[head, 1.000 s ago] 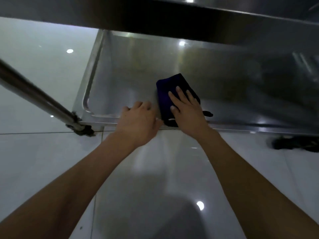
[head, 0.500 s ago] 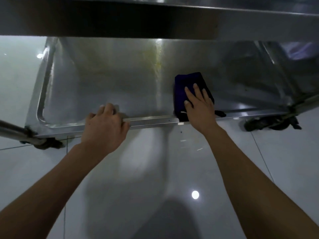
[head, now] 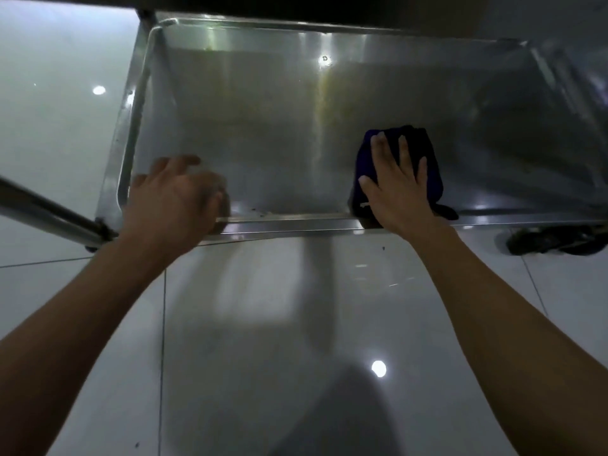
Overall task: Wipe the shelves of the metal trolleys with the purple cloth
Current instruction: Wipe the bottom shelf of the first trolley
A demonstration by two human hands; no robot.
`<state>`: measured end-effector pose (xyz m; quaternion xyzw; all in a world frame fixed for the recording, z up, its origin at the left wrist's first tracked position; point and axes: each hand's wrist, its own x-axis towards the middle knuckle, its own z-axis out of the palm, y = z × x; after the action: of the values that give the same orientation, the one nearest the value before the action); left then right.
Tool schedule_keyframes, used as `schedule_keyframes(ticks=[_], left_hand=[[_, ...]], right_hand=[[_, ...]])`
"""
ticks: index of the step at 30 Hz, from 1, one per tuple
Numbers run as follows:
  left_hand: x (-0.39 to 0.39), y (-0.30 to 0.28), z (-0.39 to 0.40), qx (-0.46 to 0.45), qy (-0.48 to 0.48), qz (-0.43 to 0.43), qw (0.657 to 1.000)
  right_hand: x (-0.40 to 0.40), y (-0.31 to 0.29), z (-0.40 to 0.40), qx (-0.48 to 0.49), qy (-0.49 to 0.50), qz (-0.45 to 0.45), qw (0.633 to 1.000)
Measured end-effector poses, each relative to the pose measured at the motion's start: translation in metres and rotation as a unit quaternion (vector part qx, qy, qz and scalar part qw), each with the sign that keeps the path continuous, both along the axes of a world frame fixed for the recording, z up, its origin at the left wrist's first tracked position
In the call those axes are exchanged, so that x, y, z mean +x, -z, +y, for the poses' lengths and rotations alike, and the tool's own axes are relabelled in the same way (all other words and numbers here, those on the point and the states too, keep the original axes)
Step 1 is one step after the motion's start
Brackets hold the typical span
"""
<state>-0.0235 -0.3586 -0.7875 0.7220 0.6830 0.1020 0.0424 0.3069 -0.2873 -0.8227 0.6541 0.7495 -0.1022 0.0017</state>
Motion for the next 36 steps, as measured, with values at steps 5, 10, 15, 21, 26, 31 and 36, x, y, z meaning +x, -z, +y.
schedule_keyframes(ticks=[5, 10, 15, 21, 26, 31, 36], left_hand=[[-0.019, 0.015, -0.014, -0.031, -0.001, 0.036, 0.999], [-0.019, 0.018, -0.017, -0.047, 0.010, 0.044, 0.998], [-0.020, 0.016, -0.018, -0.088, -0.013, 0.050, 0.995], [-0.022, 0.015, -0.019, -0.105, -0.014, 0.031, 0.994], [-0.030, 0.011, -0.017, -0.107, 0.000, 0.050, 0.993], [-0.045, 0.021, -0.027, -0.052, 0.023, 0.065, 0.996], [-0.056, 0.026, -0.028, -0.047, 0.027, 0.062, 0.997]], right_hand=[[0.013, -0.005, -0.015, -0.002, 0.046, 0.021, 0.999], [0.013, -0.004, -0.019, -0.027, 0.036, -0.008, 0.999], [-0.019, -0.007, -0.027, -0.034, 0.046, 0.030, 0.998], [-0.082, -0.006, -0.027, -0.023, -0.009, 0.046, 0.999], [-0.132, -0.001, -0.006, -0.026, -0.065, 0.071, 0.995], [-0.197, 0.007, 0.036, -0.038, -0.122, 0.097, 0.987], [-0.272, 0.006, 0.049, -0.041, -0.184, 0.112, 0.976]])
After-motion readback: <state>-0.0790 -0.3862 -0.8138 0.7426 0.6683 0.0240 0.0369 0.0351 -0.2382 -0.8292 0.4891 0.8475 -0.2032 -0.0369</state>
